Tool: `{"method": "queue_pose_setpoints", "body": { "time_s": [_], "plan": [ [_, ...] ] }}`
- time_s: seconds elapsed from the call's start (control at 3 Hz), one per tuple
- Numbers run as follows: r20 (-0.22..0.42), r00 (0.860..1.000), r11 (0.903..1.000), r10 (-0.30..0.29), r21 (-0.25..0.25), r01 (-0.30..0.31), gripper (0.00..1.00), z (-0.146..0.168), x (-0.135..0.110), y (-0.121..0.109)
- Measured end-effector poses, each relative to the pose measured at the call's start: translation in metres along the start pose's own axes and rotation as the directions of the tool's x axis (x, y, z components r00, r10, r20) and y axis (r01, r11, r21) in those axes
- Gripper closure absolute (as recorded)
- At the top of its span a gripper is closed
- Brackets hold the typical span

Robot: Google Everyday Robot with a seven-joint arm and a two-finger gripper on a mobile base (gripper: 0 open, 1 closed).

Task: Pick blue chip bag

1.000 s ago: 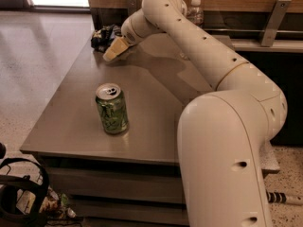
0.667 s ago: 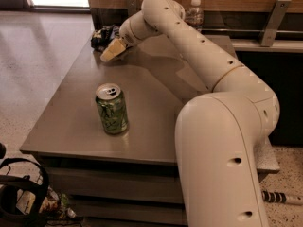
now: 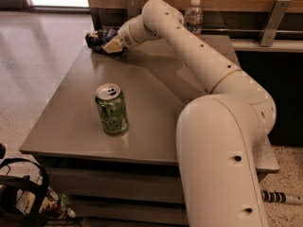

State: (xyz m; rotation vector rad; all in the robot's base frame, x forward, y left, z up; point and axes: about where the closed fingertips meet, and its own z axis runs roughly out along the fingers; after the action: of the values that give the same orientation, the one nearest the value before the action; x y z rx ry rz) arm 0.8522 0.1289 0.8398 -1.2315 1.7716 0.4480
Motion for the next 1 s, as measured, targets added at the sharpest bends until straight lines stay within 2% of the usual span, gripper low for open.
{"method": "queue_pose_setpoints", "body": {
  "time_s": [0.67, 1.0],
  "plan": [
    [-0.004, 1.000, 1.0000, 0.000, -0.010, 0.000, 0.98, 0.0061, 0.0014, 0.0042],
    [-0.004, 1.000, 0.9999, 0.000, -0.012, 0.000, 1.00, 0.0075, 0.0017, 0.0051]
  ]
}}
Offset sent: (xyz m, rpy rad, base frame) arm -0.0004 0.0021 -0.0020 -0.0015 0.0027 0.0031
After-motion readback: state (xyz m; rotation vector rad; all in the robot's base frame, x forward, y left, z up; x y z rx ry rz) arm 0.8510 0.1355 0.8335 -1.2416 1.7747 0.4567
